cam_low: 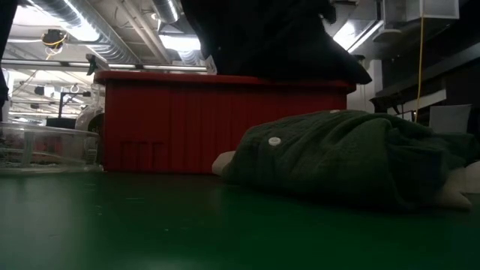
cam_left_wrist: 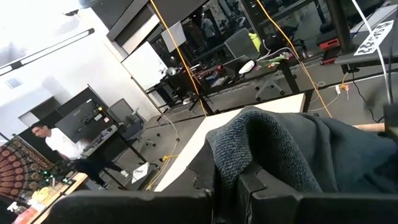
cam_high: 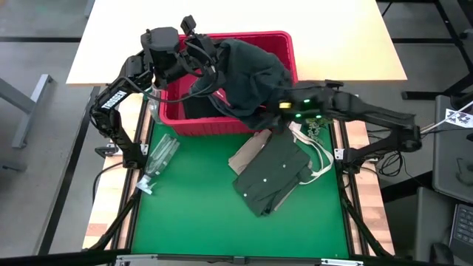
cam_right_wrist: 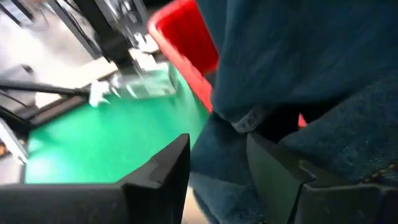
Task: Fold laundry
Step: Fold the dark blue pants
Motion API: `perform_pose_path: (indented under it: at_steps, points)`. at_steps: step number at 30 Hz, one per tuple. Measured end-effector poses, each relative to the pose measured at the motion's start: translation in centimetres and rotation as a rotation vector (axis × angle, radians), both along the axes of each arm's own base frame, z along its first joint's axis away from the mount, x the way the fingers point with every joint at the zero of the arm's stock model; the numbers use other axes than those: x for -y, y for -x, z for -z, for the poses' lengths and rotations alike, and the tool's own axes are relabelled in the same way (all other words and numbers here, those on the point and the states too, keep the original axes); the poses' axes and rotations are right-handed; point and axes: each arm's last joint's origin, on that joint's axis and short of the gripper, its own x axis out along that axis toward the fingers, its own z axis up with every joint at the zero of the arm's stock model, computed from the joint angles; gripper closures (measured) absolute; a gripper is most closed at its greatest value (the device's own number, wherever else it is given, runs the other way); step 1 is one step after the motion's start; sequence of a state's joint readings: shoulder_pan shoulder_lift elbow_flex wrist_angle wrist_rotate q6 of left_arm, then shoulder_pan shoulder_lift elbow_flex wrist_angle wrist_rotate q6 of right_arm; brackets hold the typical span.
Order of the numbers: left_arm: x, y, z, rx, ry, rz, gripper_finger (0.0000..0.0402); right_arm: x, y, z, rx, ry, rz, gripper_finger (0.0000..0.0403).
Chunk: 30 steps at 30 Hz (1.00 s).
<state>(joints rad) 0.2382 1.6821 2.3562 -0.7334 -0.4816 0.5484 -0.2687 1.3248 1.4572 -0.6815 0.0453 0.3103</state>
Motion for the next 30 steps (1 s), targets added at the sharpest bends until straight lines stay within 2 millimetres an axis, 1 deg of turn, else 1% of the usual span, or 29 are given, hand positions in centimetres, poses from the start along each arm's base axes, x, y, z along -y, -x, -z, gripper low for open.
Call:
perform_pose_path:
  at_steps: [2,6,13,17,23,26,30]
  points:
    - [0.0,0.0,0.0,-0.001,0.000,0.000,0.0395,0.4,-1.1,1.0,-0.037,0.000,0.015,0.0243]
    - [0.0,0.0,0.0,-0.002,0.000,0.000,0.0395,0.9,-2.3,2.2,-0.091,0.036,0.088,0.0243]
    - [0.0,0.0,0.0,-0.002,0.001,0.000,0.0395,1.4,-3.2,2.8,-0.104,0.080,0.156,0.0243]
    - [0.0,0.0,0.0,-0.003,0.000,0.000,0.0395,1.6,-4.0,3.5,-0.112,0.074,0.148,0.0243]
    - [0.0,0.0,0.0,-0.005,-0.001,0.002,0.0395,2.3,-6.3,6.0,-0.171,0.064,0.144,0.0243]
    - [0.0,0.0,0.0,-0.005,-0.001,0.002,0.0395,2.6,-7.7,6.9,-0.154,0.094,0.103,0.0243]
    - [0.0,0.0,0.0,-0.006,-0.002,0.001,0.0395,3.0,-9.4,7.4,-0.097,0.150,0.060,0.0243]
